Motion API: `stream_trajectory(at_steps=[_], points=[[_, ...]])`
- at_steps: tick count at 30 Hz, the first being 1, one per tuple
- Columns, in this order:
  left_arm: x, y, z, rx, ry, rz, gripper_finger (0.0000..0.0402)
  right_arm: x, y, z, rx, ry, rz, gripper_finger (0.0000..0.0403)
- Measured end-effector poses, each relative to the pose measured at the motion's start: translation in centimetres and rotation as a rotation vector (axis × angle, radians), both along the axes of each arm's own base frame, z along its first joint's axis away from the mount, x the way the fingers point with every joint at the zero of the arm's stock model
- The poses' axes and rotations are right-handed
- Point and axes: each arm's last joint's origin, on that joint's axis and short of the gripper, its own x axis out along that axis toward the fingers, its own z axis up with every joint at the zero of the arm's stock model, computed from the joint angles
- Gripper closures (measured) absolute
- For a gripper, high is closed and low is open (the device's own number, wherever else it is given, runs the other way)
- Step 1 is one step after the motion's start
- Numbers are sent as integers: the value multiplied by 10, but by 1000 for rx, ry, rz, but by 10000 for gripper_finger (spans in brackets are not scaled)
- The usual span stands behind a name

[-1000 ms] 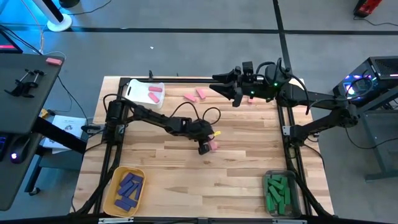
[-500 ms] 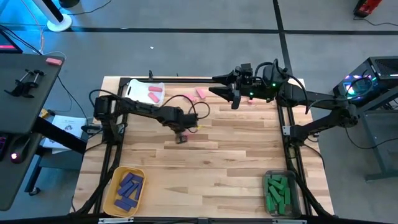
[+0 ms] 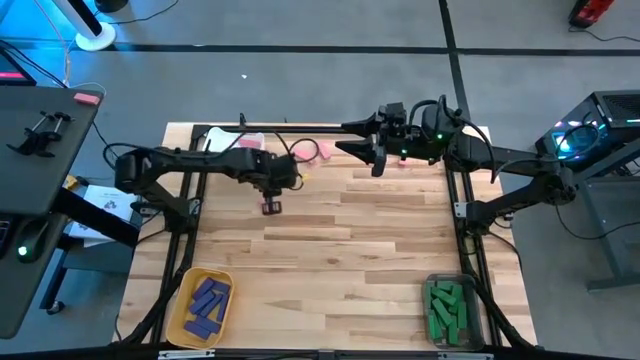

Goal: Sort blocks
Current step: Put the pink block into the white bin

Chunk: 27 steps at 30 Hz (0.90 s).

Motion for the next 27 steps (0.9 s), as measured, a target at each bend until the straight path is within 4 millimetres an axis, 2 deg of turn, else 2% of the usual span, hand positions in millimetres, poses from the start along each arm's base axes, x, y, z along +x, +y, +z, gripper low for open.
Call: stream_trajectory(at_steps=[4, 10, 16, 20, 27], points=[[-15, 2, 0, -7, 37, -52, 384, 0, 0, -1, -1, 15, 0, 171], [-36, -3, -18, -48, 72, -172, 321, 1, 0, -6, 10, 59, 0, 171], [-27, -12, -31, -22, -38, -377, 246, 1, 0, -8, 13, 78, 0, 171], [-26, -19, -43, -40, 18, -420, 202, 1, 0, -9, 15, 83, 0, 171], [-24, -28, -46, -60, 43, -526, 162, 1, 0, -10, 36, 95, 0, 171]])
